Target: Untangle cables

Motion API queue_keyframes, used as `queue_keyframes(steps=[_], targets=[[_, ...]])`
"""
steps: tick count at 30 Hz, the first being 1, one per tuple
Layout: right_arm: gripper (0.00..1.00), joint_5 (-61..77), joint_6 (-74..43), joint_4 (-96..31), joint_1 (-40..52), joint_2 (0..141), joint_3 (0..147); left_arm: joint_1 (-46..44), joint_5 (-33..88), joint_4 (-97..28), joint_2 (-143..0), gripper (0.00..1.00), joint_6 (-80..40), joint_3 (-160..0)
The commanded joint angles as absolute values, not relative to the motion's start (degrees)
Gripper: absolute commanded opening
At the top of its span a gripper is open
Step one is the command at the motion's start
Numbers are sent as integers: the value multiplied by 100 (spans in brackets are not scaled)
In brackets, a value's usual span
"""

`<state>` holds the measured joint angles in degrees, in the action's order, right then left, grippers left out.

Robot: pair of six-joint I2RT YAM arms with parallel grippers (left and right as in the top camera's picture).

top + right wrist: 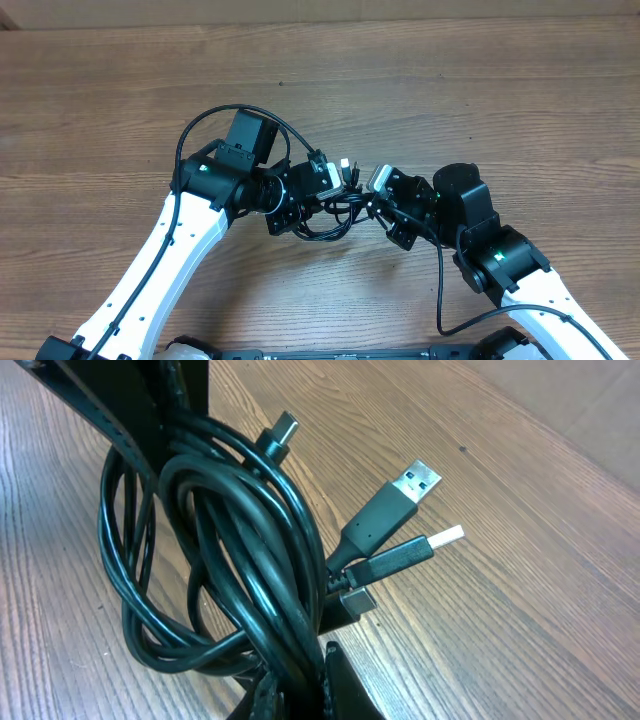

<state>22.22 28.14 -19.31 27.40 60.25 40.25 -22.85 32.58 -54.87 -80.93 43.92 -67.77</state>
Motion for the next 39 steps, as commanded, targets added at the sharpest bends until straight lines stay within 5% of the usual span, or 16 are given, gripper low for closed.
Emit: queue_keyframes(steps=[1, 21, 25, 29, 39], targets=[[4, 1990, 2777, -1857, 2722, 5935, 4250, -2324, 3896, -5522, -8121, 4, 4523, -6890], [4, 1955, 2775, -2008, 2724, 5942, 4250, -2322, 4051, -5356, -8121, 4, 4519, -6890], [42, 1951, 2749, -2001, 2724, 5942, 4250, -2322, 4018, -5349, -8121, 4, 4449, -6890], [62, 1944, 2698, -2001, 2724, 5942, 4250, -2322, 3968, -5347, -8121, 4, 4274, -6890], [83, 1894, 2080, -1389, 2724, 5935, 4250, -2322, 2657, -5046, -8121, 4, 2775, -6890]])
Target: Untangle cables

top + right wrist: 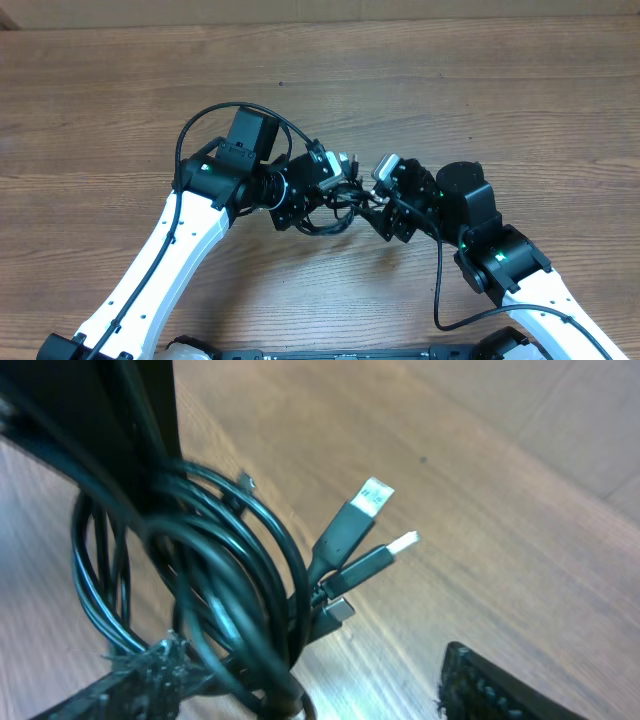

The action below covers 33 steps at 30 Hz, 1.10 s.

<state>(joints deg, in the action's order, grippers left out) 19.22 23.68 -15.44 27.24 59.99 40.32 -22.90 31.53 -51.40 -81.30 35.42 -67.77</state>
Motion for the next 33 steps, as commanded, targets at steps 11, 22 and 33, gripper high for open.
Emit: queue_keyframes(steps=[11, 22, 33], targets=[[85, 2364, 2082, -1205, 2724, 5935, 4250, -2322, 2185, -4571, -8123, 4, 1271, -6890], [84, 3308, 2104, -1201, 2731, 5944, 4250, -2329, 2580, -4313, -8128, 4, 421, -6890], [80, 3481, 2106, -1201, 2731, 6023, 4250, -2333, 2816, -4300, -8128, 4, 40, -6890]])
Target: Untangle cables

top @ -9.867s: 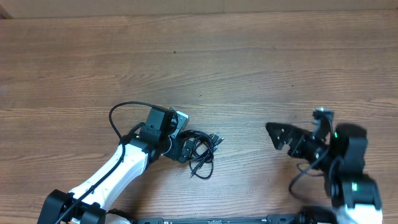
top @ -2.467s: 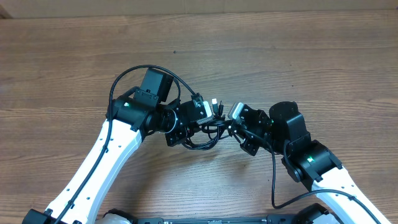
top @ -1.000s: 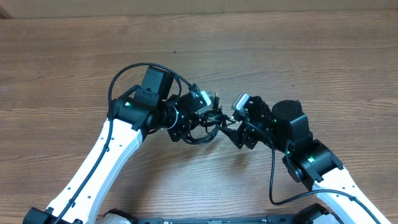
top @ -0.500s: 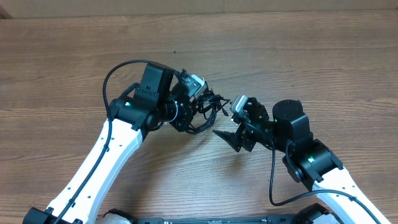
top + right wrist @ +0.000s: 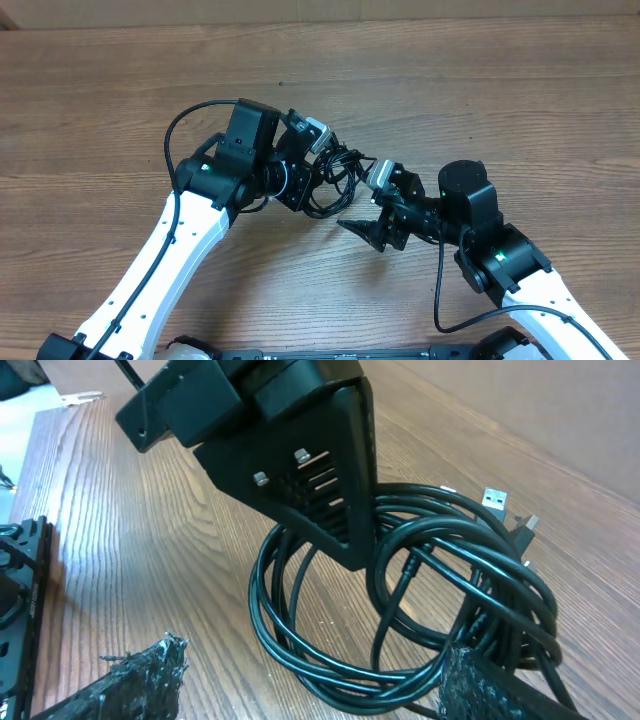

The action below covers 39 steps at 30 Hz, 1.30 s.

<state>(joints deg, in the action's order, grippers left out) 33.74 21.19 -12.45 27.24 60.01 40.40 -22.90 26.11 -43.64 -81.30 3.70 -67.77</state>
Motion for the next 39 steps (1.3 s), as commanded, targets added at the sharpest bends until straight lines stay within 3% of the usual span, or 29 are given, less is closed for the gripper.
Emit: queue_keyframes(steps=[1, 15, 17, 27, 30, 34, 39], targets=[[80, 3481, 2126, -1203, 2731, 6042, 4250, -2333, 2816, -4303, -8128, 4, -64, -6890], [81, 3223, 2150, -1076, 2731, 6066, 4250, -2333, 2814, -4300, -8128, 4, -2178, -6890], [86, 3221, 2165, -1076, 2731, 6066, 4250, -2333, 2814, -4300, -8128, 4, -2486, -6890], [84, 3153, 2906, -1076, 2731, 6066, 4250, -2333, 2816, -4305, -8128, 4, -4263, -6890], [84, 3052, 3006, -1079, 2731, 6066, 4250, -2333, 2904, -4303, -8128, 4, -4427, -6890], [76, 3046, 3365, -1068, 2729, 6066, 4250, -2333, 3120, -4303, -8128, 4, -4388, -6890], [69, 2842, 3395, -899, 2731, 6066, 4250, -2436, 3118, -4305, -8128, 4, -3607, -6890]])
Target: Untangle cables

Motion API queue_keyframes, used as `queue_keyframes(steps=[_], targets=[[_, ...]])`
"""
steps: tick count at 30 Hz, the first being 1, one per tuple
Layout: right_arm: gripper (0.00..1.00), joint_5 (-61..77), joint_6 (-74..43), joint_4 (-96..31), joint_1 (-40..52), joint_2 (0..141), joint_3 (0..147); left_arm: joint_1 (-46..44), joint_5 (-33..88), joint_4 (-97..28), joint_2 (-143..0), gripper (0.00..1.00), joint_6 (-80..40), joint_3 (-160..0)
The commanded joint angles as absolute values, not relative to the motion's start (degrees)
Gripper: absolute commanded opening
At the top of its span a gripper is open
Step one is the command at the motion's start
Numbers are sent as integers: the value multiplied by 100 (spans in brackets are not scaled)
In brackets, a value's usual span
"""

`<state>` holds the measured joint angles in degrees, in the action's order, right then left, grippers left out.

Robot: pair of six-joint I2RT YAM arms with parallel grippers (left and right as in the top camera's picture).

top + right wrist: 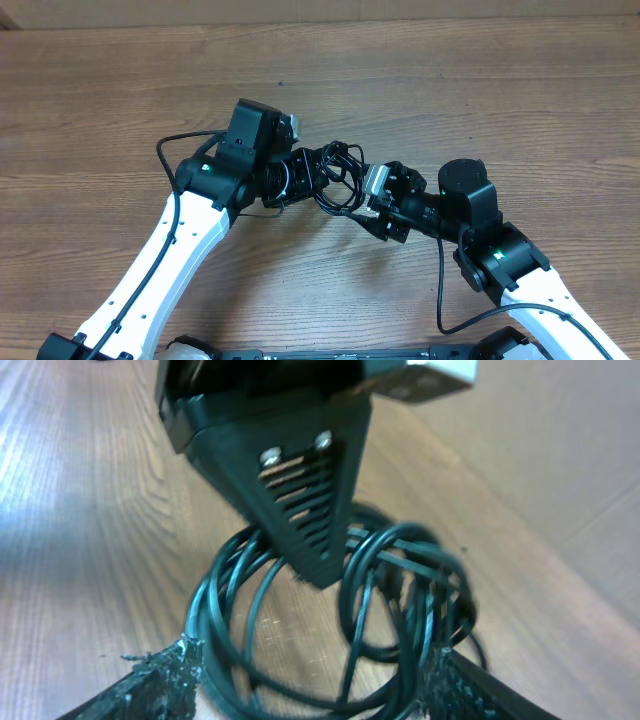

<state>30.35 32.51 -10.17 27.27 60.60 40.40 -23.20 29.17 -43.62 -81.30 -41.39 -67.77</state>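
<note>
A tangled bundle of black cables [338, 170] hangs mid-table between my two arms. My left gripper [306, 180] comes in from the left and is shut on the bundle. Its black ribbed finger [305, 490] points down into the loops in the right wrist view. My right gripper [372, 207] faces the bundle from the right and stands open. Its rough black fingertips [160, 678] sit on either side of the lower cable loops [345, 630], which lie between them. That view is blurred and the plugs do not show.
The wooden table [480, 90] spreads out on all sides of the bundle. My left arm's own black lead [165, 150] arcs out to the left. My right arm's lead [440, 290] hangs toward the front edge.
My right gripper has moved up and left from a spot short of the bundle, and the lower loops now lie between its open fingers. The left wrist has turned, still holding the bundle.
At first both grippers were at the bundle, the loops running down into the right one. Then the right gripper was open beside it. Then the left had the bundle farther back, with the right set back. Now the right straddles the loops.
</note>
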Motion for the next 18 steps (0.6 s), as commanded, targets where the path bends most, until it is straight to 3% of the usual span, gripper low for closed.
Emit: queue_keyframes(steps=[1, 18], targets=[[67, 2810, 3393, -854, 2729, 6066, 4250, -2473, 3120, -4305, -8128, 4, -3498, -6890], [49, 2571, 3306, -952, 2731, 6563, 4250, -2705, 3548, -4143, -8128, 4, -3371, -6890]])
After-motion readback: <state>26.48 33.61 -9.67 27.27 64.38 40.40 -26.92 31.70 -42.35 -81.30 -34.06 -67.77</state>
